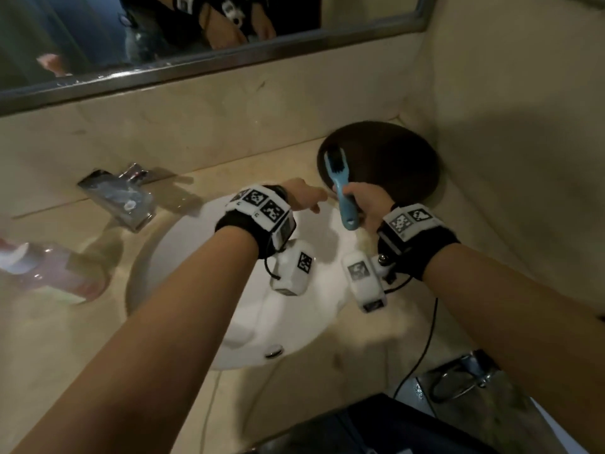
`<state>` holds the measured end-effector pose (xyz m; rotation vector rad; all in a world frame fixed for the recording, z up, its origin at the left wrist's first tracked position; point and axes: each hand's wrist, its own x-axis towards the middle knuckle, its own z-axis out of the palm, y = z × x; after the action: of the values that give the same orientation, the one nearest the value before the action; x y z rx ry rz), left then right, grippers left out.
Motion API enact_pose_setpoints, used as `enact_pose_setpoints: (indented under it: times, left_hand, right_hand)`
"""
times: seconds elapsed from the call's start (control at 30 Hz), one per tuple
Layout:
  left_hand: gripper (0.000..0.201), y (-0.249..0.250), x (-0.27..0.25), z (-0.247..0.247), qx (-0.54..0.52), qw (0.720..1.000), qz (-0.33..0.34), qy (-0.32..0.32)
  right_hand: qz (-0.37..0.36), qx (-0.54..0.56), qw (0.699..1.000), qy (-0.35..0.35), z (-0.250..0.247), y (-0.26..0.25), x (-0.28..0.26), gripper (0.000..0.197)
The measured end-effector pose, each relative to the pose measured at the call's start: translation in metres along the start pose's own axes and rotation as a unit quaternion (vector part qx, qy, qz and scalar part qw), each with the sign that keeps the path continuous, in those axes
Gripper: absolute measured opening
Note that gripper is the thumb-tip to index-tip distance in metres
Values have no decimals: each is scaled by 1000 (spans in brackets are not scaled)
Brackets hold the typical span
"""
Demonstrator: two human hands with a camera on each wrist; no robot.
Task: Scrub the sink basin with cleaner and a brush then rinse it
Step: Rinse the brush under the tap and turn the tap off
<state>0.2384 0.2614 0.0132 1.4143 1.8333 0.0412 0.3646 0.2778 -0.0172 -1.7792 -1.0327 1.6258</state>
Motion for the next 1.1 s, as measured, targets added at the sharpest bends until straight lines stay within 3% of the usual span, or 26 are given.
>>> enact_pose_setpoints:
  times: [0.23,0.3,0.4,0.57,0.67,0.77,0.83,0.97,1.07,1.1]
  left_hand:
    - [20,26,25,29,-164,982,-29,-91]
    - [12,31,36,31,-181,980,-26,-78]
    - [8,41,48,31,-183,981,-27,-49]
    - [24,50,80,34,-180,983,-44,3]
    - [12,55,95,37,-182,982,-53,19]
    - [41,56,110,44,-199,978,-53,28]
    - [46,55,118,49,-216,974,-58,35]
    - [40,57,129,52,-232,968,-72,60]
    - [16,57,133,54,-234,967,-58,82]
    - [18,55,137,57,-236,966,-63,85]
  right_hand:
    - [4,104,994,20,-23,0,31,22]
    - [14,83,996,35,-30,-5,39,9]
    - [25,47,998,45,-39,-12,57,22]
    - [46,33,998,40,-48,-19,89,25]
    - [59,24,997,41,-52,-19,102,25]
    - [54,13,997,53,-54,-17,115,24]
    - [50,-1,997,60,-54,-15,121,25]
    - [45,-5,997,59,-55,-15,131,30]
    - [55,29,997,36,-56,-16,135,33]
    - [58,44,997,37,-57,-16,137,32]
